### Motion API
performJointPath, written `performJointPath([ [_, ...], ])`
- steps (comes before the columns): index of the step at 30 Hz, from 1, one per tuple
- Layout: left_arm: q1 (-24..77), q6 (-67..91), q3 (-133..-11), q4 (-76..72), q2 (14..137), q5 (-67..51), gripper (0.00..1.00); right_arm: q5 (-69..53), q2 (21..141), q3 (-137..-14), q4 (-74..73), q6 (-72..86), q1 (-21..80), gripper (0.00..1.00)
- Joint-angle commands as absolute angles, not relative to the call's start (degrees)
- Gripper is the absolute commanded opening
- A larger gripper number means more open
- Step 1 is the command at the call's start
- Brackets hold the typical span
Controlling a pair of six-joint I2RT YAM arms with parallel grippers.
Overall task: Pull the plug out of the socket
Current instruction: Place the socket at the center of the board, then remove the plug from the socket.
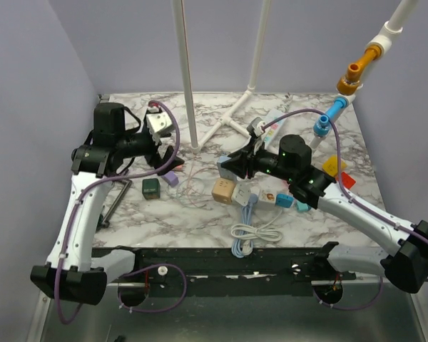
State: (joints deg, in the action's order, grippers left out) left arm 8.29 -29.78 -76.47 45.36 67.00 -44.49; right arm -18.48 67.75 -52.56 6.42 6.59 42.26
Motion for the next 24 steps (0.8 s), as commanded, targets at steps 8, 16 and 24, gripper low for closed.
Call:
performJointPath([
  [8, 23.0, -24.0, -67.8, 34.1, 65.1, -60.3, 0.99, -31.0, 63.0, -53.2, 11.0, 8.6, 42.6, 0.01],
  [16, 25.7, -19.0, -74.7, 30.1, 74.2, -59.3, 0.99, -32.7, 62.9, -53.3, 10.7, 7.5, 42.6, 0.01],
  [24, 29.8, -25.6, -75.3, 35.2, 76.1, -59.4, 0.88, -33.5, 63.6, -54.4, 11.5, 7.6, 42.6, 0.01],
])
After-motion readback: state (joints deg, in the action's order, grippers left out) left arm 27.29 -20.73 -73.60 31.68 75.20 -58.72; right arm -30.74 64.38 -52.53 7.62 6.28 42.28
